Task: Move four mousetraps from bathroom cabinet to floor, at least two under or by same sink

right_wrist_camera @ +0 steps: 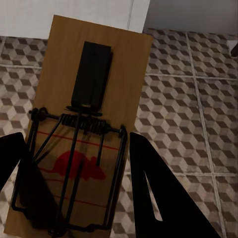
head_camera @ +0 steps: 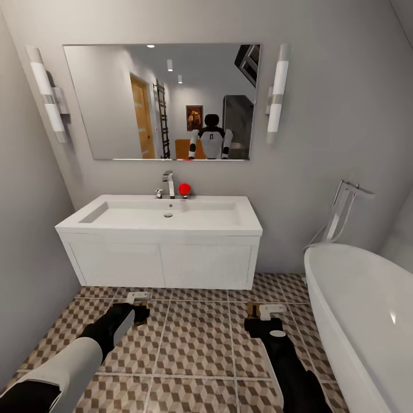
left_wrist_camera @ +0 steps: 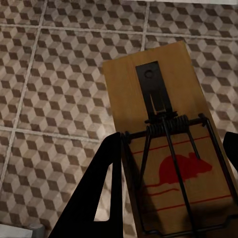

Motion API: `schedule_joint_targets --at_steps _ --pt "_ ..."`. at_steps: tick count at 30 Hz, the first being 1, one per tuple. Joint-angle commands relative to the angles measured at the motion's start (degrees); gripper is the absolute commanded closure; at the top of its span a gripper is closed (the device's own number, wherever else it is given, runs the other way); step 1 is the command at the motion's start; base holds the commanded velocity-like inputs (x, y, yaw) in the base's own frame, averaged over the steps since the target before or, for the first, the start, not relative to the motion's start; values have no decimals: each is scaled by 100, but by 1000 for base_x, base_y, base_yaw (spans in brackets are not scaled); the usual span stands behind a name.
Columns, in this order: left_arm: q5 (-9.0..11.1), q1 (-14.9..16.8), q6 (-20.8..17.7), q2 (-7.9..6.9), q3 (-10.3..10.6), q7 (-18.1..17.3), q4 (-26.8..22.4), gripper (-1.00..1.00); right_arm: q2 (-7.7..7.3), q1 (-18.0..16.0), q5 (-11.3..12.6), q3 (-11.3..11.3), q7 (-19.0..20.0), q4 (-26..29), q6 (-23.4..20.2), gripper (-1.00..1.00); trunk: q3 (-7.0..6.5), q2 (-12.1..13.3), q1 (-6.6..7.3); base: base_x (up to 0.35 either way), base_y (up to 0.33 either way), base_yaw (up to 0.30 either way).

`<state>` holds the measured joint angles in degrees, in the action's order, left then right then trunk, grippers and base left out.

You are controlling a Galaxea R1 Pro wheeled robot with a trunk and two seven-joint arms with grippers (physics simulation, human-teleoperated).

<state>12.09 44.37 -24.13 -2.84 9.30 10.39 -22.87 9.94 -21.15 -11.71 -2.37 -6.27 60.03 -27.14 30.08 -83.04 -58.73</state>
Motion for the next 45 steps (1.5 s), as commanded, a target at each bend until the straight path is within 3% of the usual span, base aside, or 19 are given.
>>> schedule_joint_targets --at_steps 1,10,37,45 --pt "50 2 -33 -1 46 52 -17 100 5 -3 -16 -9 -3 8 -28 100 6 -3 0 0 0 0" --pt "52 2 -22 98 46 55 -14 100 5 -3 -16 -2 0 138 -36 100 139 -284 -154 0 0 0" --pt "51 2 -14 112 46 36 -7 100 5 -3 -16 7 21 159 55 100 862 -1367 -747 0 0 0" --pt "55 2 -13 117 46 33 -7 100 5 -3 -16 248 35 159 267 100 1078 -1688 -922 0 0 0"
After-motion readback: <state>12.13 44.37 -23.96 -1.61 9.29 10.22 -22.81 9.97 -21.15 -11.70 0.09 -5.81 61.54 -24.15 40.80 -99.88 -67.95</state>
